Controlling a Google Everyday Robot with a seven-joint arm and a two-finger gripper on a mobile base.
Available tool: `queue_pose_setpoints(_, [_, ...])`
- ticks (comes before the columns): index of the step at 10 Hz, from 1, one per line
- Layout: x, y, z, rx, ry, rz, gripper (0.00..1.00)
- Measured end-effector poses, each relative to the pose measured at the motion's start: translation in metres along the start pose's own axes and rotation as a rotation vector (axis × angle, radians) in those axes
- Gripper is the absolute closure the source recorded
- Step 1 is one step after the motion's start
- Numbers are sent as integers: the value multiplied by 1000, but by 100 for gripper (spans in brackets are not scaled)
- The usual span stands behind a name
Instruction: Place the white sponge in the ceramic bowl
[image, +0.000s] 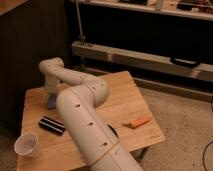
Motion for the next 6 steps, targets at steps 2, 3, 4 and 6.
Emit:
queue_pose_setpoints(2, [0,-4,1,3,5,12,56])
queue_pose_setpoints(3, [1,-4,0,3,5,12,68])
queue_pose_setpoints(4, [1,-4,-1,3,5,12,76])
queue_pose_setpoints(6, [2,-4,-1,5,8,12,94])
